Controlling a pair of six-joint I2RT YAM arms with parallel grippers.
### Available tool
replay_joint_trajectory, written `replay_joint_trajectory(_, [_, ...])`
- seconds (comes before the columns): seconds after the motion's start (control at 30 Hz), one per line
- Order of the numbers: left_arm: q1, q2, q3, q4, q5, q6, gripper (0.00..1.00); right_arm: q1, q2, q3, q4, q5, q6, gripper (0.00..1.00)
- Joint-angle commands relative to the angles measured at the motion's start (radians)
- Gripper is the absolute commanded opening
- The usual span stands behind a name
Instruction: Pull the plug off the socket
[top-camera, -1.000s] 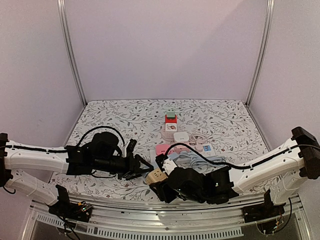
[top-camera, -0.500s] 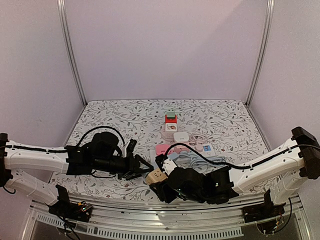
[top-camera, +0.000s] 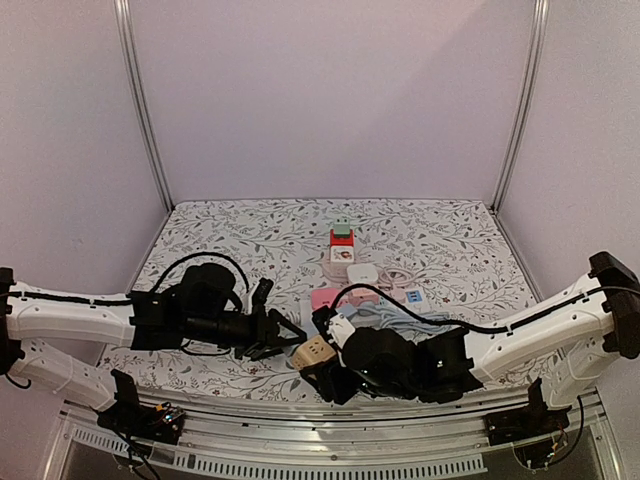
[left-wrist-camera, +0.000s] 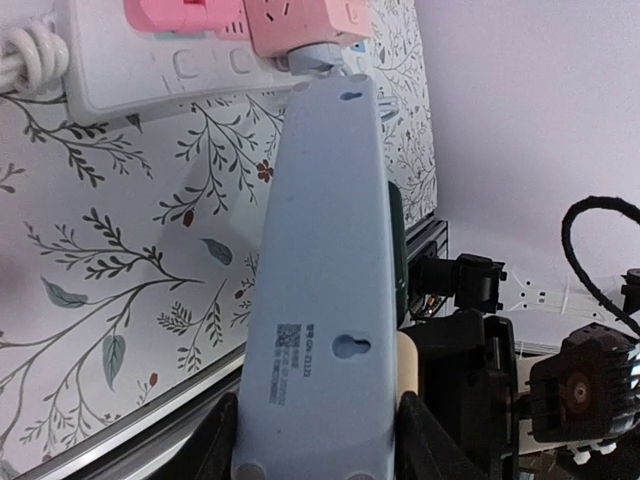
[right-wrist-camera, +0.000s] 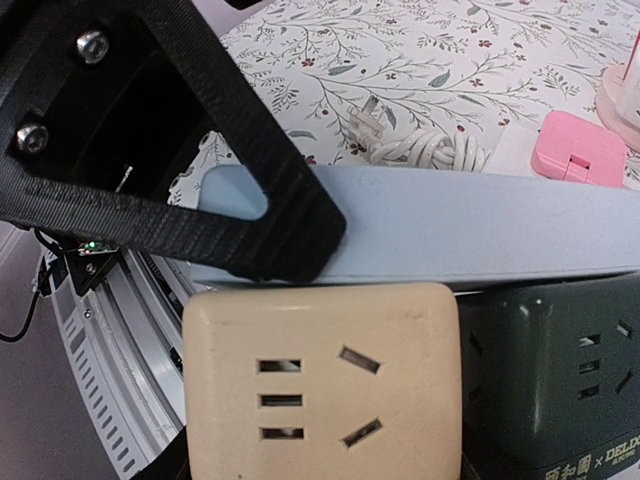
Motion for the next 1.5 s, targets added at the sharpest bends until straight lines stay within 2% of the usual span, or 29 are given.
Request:
replay_joint_trajectory(0.0, [-0.009,-0.02,0.018,-0.004,0.041,0.043,0.09,-0.014,-0.059,-0.003,0.074,-0.079,-0.064,0.0])
replay_joint_trajectory(0.2, [-0.009,-0.021,0.024,-0.009,0.043,0.048,0.06,-0.022,-0.06,-0.005,0.07,-0.128,-0.075,0.0])
replay_joint_trajectory(0.47, [-0.009,-0.035,0.021,-0.006,0.003,0.033,0.03,-0.02,-0.015,0.048,0.053,-0.108,-0.031,0.0])
replay_joint_trajectory(1.0, [-0.006,-0.088,-0.016,-0.001,-0.073,-0.007,0.0,0.018,0.073,0.198,-0.066,0.08,0.122,0.0])
replay_joint_trajectory(1.27, [0.005,-0.075,-0.02,0.001,-0.043,-0.001,0.0,0.018,0.07,0.186,-0.066,0.068,0.095,0.0])
replay_joint_trajectory(1.47, [0.018,-0.073,-0.015,-0.004,-0.02,0.013,0.0,0.019,0.04,0.13,0.006,-0.008,-0.003,0.0])
